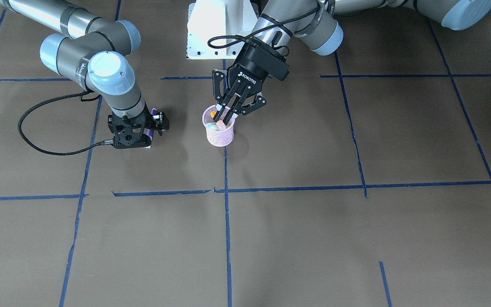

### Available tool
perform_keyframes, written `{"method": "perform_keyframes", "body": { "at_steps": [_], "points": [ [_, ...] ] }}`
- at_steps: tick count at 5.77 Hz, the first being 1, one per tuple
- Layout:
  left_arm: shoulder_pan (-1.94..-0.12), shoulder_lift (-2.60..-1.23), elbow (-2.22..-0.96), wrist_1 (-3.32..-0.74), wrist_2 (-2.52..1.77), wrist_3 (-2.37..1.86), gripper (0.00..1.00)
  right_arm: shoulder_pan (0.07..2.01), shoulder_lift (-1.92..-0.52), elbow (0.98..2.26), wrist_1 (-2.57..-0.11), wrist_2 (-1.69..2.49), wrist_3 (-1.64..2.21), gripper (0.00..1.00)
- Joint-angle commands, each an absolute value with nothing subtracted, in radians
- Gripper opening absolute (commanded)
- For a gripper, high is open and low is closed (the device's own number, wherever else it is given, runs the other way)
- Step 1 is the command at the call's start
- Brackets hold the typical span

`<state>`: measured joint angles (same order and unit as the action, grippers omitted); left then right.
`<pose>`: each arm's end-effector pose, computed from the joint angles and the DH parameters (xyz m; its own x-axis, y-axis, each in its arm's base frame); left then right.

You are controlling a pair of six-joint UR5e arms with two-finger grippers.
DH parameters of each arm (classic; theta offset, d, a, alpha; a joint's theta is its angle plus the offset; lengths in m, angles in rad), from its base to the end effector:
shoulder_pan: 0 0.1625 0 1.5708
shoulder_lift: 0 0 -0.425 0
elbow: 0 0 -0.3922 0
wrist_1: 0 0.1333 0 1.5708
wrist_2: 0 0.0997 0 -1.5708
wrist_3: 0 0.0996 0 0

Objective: Collect pens into pen holder
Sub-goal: 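Carry orange marker over cup with left gripper while right descends to purple marker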

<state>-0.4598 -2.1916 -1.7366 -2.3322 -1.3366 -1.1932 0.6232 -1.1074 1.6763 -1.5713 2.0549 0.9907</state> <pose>0.4892 -0.4168 0.1331 0.2548 0.2740 -0.9274 0.5870 0.7183 0.3735 -0.4786 -0.4511 0.3520 0.7440 -0.0627 0.6652 0.1132 0.9930 -0.0330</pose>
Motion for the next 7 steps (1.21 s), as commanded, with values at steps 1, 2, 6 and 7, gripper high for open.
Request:
{"method": "perform_keyframes", "body": {
  "at_steps": [1, 2, 6, 7],
  "points": [
    [-0.439, -2.177, -1.683, -2.411, -1.269, -1.193, 0.00, 0.624, -1.109, 1.655, -1.552, 2.079, 1.011, 1.00],
    [-0.411, -2.177, -1.621, -2.507, -1.223, -1.190, 0.00, 0.623, -1.109, 1.643, -1.551, 2.079, 1.011, 1.00],
    [-0.324, -2.118, -1.618, -2.525, -1.140, -1.184, 0.00, 0.623, -1.101, 1.644, -1.551, 2.079, 1.014, 1.00],
    [-0.305, -2.120, -1.620, -2.525, -1.128, -1.186, 0.00, 0.623, -1.101, 1.643, -1.551, 2.079, 1.014, 1.00]
  ]
}}
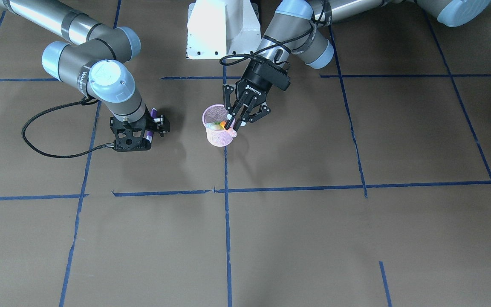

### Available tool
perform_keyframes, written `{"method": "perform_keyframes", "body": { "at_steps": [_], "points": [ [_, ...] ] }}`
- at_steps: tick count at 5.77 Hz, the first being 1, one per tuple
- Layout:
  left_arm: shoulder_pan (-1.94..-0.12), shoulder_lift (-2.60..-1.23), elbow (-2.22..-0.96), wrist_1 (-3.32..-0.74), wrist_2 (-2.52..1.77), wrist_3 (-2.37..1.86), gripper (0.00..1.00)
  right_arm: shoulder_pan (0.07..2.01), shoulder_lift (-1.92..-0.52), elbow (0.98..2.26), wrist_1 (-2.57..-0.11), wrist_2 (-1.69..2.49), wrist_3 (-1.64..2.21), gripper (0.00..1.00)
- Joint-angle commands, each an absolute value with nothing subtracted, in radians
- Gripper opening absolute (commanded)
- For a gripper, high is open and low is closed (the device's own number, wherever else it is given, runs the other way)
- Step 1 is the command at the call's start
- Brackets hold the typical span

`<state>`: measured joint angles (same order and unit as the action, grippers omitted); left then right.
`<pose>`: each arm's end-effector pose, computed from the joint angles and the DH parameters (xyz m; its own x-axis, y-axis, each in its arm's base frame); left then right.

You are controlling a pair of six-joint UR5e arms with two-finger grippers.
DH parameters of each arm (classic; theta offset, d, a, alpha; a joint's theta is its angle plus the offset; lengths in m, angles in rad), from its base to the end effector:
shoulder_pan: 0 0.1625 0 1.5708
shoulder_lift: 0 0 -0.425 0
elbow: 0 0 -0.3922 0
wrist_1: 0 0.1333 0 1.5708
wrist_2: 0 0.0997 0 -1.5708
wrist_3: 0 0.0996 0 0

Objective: Collect pens into pen holder
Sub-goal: 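Lower the orange marker into the pink cup and release it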

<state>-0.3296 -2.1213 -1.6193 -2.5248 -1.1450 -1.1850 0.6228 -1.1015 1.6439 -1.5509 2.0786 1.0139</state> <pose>0.5479 -0.3718 0.2055 0.2736 0.2686 -0.9236 0.6288 0.6767 0.3830 -0.4857 -0.4533 0.3596 0.7415 -0.0361 0.6700 0.1093 0.9917 -0.0674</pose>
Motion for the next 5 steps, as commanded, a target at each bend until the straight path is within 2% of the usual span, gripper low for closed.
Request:
{"method": "perform_keyframes", "body": {
  "at_steps": [1, 3, 4, 5],
  "points": [
    [-0.301, -2.120, -1.621, -2.525, -1.115, -1.186, 0.00, 0.623, -1.101, 1.643, -1.551, 2.079, 1.014, 1.00],
    [-0.287, -2.114, -1.621, -2.525, -1.111, -1.184, 0.01, 0.623, -1.100, 1.643, -1.551, 2.079, 1.014, 1.00],
    [-0.285, -2.111, -1.624, -2.525, -1.112, -1.183, 0.48, 0.623, -1.101, 1.643, -1.551, 2.079, 1.014, 1.00],
    [-0.285, -2.114, -1.626, -2.525, -1.111, -1.184, 0.99, 0.623, -1.101, 1.643, -1.551, 2.079, 1.014, 1.00]
  ]
}}
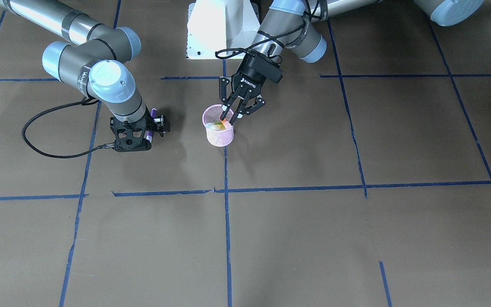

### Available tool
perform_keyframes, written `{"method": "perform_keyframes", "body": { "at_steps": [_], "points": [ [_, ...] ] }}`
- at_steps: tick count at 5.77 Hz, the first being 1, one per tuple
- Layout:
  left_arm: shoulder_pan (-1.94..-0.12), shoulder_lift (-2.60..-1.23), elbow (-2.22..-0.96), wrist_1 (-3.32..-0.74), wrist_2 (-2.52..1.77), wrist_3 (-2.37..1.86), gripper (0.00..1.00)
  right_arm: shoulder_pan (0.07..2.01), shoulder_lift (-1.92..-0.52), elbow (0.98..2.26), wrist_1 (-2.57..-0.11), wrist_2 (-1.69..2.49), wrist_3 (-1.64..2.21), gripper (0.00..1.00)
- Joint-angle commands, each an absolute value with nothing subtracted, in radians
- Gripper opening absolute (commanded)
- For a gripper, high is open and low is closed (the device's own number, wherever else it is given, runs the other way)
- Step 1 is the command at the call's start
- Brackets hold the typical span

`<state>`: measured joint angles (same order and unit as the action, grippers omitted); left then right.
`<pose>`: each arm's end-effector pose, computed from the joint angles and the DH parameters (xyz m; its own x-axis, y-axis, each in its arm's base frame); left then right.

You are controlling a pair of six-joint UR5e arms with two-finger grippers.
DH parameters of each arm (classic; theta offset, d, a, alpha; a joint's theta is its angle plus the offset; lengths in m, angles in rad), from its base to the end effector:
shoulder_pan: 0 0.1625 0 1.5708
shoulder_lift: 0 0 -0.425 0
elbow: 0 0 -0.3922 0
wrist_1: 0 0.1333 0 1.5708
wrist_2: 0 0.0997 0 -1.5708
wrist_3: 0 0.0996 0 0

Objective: Collect pens into pen holder
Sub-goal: 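Lower the orange marker into the pink cup and release it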

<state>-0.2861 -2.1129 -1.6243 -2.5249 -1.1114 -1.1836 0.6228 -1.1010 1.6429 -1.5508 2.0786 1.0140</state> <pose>0.5594 -0.3495 0.2087 0.2748 0.2719 -0.9222 0.6204 0.6826 0.3862 -0.4859 -0.4534 0.3597 0.7417 -0.0359 0.6698 0.1092 0.9917 -0.0678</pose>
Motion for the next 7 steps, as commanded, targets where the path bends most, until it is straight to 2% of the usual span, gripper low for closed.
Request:
{"method": "perform_keyframes", "body": {
  "at_steps": [1, 4, 5, 7],
  "points": [
    [-0.285, -2.114, -1.629, -2.525, -1.112, -1.183, 1.00, 0.623, -1.098, 1.643, -1.551, 2.080, 1.014, 1.00],
    [-0.299, -2.100, -1.684, -2.511, -1.127, -1.178, 1.00, 0.618, -1.100, 1.640, -1.551, 2.083, 1.032, 1.00],
    [-0.358, -2.100, -1.690, -2.450, -1.205, -1.175, 1.00, 0.617, -1.101, 1.641, -1.551, 2.095, 1.032, 1.00],
    [-0.592, -2.097, -1.719, -2.215, -1.613, -1.175, 1.00, 0.617, -1.101, 1.640, -1.551, 2.098, 1.032, 0.99]
  ]
}}
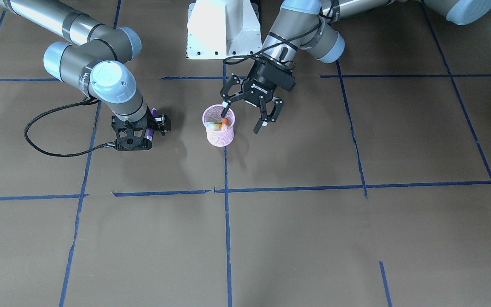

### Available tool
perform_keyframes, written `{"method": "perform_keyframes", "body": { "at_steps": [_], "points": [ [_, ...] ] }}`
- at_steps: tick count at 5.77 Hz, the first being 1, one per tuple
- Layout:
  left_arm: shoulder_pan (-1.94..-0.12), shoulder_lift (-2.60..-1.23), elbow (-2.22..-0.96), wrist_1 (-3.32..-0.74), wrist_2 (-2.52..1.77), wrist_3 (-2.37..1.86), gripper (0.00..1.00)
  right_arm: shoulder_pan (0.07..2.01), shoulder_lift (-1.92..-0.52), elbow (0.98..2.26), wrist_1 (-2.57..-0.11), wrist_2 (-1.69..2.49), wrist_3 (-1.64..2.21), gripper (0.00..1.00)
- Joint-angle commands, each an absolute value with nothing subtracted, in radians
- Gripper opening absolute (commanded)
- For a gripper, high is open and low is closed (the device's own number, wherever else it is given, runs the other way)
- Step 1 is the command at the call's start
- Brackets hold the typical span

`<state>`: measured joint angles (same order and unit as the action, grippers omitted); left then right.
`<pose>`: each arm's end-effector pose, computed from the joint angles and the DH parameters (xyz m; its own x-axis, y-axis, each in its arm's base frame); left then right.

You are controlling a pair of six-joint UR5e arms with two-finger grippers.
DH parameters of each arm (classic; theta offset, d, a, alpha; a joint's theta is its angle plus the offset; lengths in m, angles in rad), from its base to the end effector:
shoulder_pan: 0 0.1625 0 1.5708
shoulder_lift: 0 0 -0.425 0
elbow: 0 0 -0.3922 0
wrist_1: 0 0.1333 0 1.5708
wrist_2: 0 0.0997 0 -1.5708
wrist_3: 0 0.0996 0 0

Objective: Collect pens into pen holder
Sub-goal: 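Withdraw the left gripper while the right gripper grasps the purple marker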

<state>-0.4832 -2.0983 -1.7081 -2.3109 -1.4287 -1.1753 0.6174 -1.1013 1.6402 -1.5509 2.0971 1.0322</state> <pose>0.4950 -0.4262 0.2057 0.3598 0.2419 -0.9011 0.4822 0.7786 0.4016 -0.4892 -0.4495 0.3604 0.7389 -0.0194 0.6736 0.1113 0.9894 -0.0937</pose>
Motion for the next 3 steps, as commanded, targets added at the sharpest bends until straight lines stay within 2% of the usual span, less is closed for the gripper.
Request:
{"method": "perform_keyframes", "body": {
  "at_steps": [1, 2, 3],
  "points": [
    [-0.736, -2.097, -1.721, -2.110, -1.854, -1.174, 1.00, 0.618, -1.100, 1.634, -1.551, 2.098, 1.032, 0.90],
    [-0.850, -2.086, -1.715, -2.079, -2.037, -1.161, 1.00, 0.617, -1.100, 1.625, -1.551, 2.106, 1.032, 0.77],
    [-0.947, -2.054, -1.709, -2.048, -2.172, -1.099, 1.00, 0.617, -1.100, 1.620, -1.551, 2.112, 1.032, 0.69]
  ]
}}
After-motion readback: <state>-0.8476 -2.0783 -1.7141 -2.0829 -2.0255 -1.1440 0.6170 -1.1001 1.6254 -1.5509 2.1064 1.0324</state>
